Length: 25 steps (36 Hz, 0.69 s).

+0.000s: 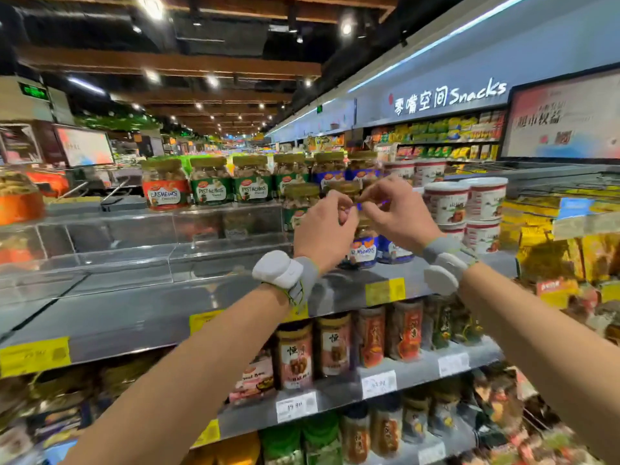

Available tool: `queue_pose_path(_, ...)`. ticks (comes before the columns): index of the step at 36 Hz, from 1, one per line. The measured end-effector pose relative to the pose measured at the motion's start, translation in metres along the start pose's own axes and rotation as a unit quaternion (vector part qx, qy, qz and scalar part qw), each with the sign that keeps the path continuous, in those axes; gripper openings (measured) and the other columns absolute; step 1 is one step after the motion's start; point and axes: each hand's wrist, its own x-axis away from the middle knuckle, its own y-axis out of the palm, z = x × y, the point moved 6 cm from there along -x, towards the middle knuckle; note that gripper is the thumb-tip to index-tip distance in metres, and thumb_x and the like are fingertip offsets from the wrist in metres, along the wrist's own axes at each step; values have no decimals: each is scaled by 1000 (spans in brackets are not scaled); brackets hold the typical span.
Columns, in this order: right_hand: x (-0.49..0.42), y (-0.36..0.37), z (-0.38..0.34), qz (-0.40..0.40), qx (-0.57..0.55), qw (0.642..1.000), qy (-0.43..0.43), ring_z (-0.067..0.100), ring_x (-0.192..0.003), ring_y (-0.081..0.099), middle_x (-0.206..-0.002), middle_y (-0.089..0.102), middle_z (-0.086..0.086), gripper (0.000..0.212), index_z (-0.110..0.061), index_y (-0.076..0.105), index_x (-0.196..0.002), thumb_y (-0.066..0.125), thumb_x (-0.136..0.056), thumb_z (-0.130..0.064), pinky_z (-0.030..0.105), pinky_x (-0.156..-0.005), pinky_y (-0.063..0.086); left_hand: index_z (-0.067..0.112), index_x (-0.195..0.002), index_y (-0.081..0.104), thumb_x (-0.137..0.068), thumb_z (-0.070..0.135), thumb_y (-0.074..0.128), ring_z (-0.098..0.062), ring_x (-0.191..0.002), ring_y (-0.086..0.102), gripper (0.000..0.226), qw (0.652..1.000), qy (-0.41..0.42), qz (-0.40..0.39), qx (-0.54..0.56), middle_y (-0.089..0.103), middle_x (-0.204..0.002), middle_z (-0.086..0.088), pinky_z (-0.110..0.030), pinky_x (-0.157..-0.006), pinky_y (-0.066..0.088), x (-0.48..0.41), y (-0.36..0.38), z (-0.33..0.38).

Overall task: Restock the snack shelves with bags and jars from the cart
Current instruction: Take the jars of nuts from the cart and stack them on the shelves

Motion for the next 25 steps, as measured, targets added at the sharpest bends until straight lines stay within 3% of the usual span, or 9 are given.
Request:
queue_pose_path(2, 34, -23, 15, -4, -19, 999, 35, 11, -78, 55, -83, 57, -9, 8, -19, 69, -87, 66, -85, -12, 22, -76, 45, 24, -103, 67, -99, 38, 55, -21, -93, 63, 18, 1000, 9, -17, -10, 69, -94, 4, -32, -71, 43, 22, 23, 27)
queue_pose_path(5, 90, -54, 53, -32, -27, 993, 114, 2, -69, 55, -81, 65, -5, 10, -24, 67, -86, 68, -86, -14, 14, -68, 43, 26, -94, 72, -96, 43, 60, -24, -100, 64, 21, 998, -3, -67, -5, 72, -96, 1, -36, -79, 49, 51, 68, 55)
queue_pose_path(9, 190, -108, 122, -81, -10, 971, 226, 6, -69, 61, -77, 70, -7, 7, -23, 73, -88, 69, -86, -17, 24, -69, 49, 24, -78, 71, -93, 48, 65, -23, -88, 68, 28, 982, -2, -188, 7, 74, -87, 0, -36, -75, 54, 108, 155, 103)
queue_pose_path(13, 302, -162, 181, -164, 13, 933, 319, -2, -57, 58, -63, 66, -15, 16, -31, 68, -77, 69, -89, -21, 27, -62, 49, 23, -71, 69, -91, 57, 65, -15, -74, 63, 40, 950, 11, -311, 1, 71, -77, 2, -28, -64, 43, 176, 246, 146)
queue_pose_path(16, 395, -212, 220, -233, 46, 882, 407, -6, -47, 55, -57, 65, -14, 11, -27, 68, -81, 65, -92, -26, 23, -56, 46, 16, -63, 63, -95, 53, 61, -25, -77, 68, 49, 921, 47, -387, 0, 66, -72, -6, -30, -59, 41, 235, 323, 188)
queue_pose_path(20, 483, -260, 255, -263, 61, 839, 472, 6, -57, 58, -66, 67, -6, 22, -26, 65, -75, 63, -96, -32, 21, -59, 48, 14, -98, 68, -102, 45, 49, -36, -107, 64, 37, 872, 135, -469, -33, 69, -109, -16, -41, -79, 50, 298, 406, 232)
queue_pose_path(23, 546, -285, 278, -253, 34, 801, 542, 17, -60, 63, -71, 72, 4, 22, -13, 69, -85, 60, -98, -29, 30, -60, 56, 14, -108, 64, -103, 36, 49, -36, -111, 63, 27, 832, 167, -527, -41, 67, -117, -16, -42, -84, 49, 338, 453, 255)
queue_pose_path(25, 588, -298, 289, -244, 30, 771, 588, 19, -63, 68, -78, 75, 5, 21, -14, 70, -89, 61, -96, -31, 37, -63, 61, 18, -110, 62, -97, 19, 53, -33, -114, 61, 15, 800, 179, -572, -42, 66, -119, -10, -40, -88, 47, 361, 480, 265)
